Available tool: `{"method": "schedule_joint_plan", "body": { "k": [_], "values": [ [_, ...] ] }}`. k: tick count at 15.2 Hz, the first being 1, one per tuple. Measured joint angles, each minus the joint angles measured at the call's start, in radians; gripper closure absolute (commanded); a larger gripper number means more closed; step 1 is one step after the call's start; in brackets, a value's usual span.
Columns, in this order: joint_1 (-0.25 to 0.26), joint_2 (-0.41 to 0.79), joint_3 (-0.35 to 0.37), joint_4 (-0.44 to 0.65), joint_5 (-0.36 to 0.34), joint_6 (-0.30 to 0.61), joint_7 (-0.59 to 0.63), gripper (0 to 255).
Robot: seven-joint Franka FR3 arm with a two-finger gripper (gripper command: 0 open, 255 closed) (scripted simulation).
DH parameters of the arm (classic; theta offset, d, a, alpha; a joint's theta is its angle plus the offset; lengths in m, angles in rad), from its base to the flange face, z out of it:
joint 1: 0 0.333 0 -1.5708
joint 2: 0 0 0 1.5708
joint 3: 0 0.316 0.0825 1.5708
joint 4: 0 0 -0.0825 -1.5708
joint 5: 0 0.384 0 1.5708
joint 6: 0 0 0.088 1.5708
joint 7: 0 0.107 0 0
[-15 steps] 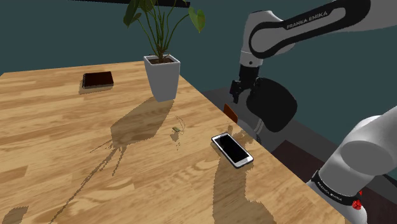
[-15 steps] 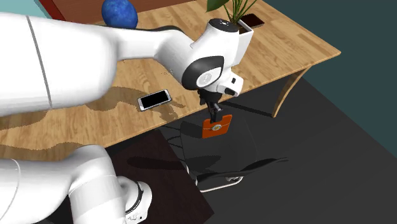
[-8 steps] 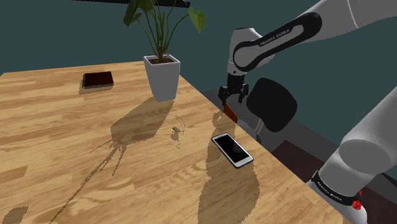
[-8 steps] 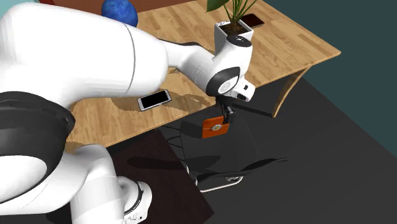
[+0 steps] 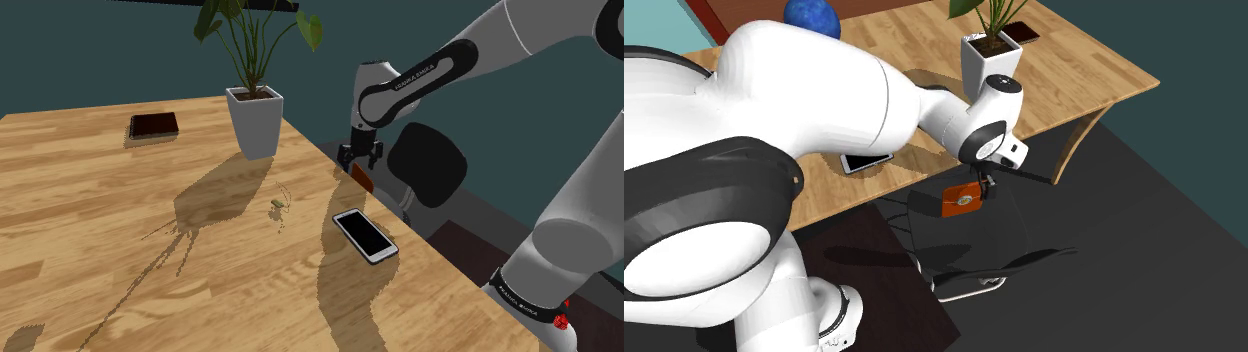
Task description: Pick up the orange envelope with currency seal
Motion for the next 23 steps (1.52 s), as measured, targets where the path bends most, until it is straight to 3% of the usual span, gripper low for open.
{"method": "schedule_joint_plan", "body": {
  "k": [2, 3, 11, 23],
  "values": [
    [0.0, -0.007, 0.0, -0.013, -0.003, 0.02, 0.001, 0],
    [0.001, -0.005, 0.0, -0.01, -0.003, 0.019, 0.004, 255],
    [0.001, -0.018, 0.002, -0.029, 0.004, 0.054, 0.0, 255],
    [-0.001, -0.049, 0.002, 0.031, 0.014, -0.083, -0.01, 255]
  ]
}}
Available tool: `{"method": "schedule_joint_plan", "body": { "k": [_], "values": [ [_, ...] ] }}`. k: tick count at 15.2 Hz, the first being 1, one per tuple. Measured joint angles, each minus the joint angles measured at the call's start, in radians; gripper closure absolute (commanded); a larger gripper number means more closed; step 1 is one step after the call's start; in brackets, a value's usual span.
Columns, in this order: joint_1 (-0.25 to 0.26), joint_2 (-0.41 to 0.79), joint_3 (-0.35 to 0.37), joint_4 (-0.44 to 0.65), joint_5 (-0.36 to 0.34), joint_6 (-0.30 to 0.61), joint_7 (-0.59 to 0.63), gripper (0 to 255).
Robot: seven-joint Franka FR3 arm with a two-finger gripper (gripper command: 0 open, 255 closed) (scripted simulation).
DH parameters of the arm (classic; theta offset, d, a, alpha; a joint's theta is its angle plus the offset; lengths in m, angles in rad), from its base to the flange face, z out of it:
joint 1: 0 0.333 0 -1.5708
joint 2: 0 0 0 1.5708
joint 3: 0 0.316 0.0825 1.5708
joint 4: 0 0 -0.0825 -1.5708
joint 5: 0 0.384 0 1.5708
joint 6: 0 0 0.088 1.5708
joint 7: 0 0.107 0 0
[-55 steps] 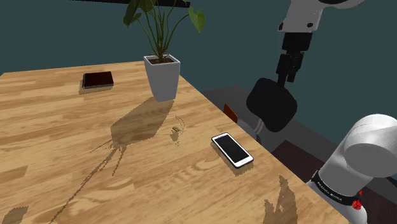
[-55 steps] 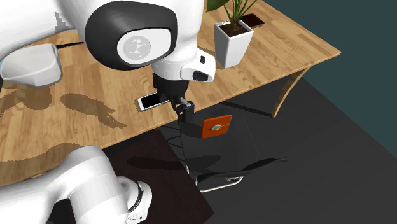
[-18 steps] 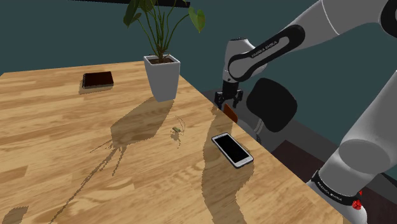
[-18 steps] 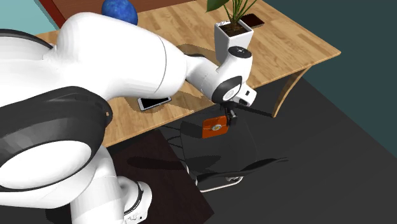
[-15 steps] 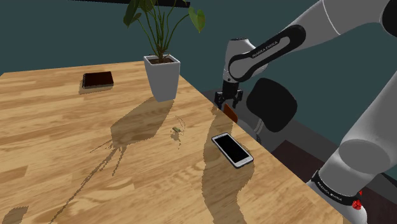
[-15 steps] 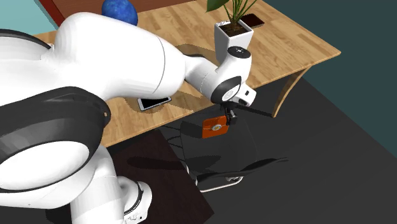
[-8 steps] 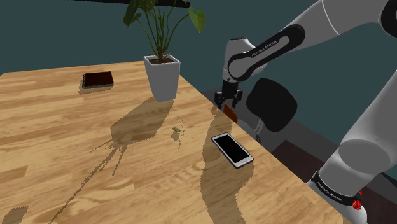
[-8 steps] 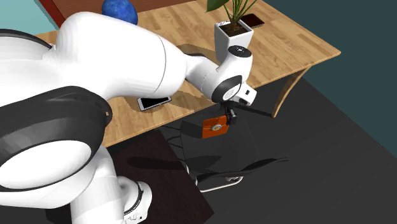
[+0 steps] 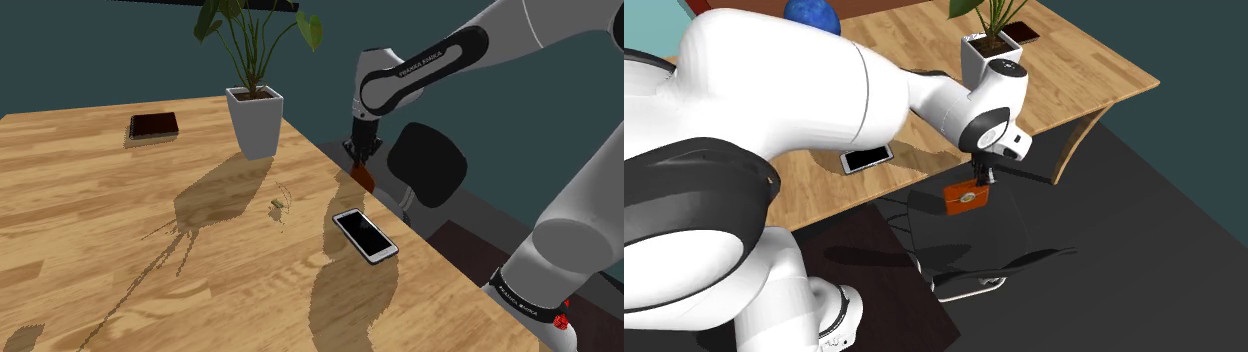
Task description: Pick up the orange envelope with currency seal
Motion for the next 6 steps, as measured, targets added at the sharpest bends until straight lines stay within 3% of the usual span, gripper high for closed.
{"method": "schedule_joint_plan", "body": {
  "k": [6],
  "values": [
    [-0.001, -0.039, -0.002, 0.038, 0.009, -0.076, -0.011, 255]
  ]
}}
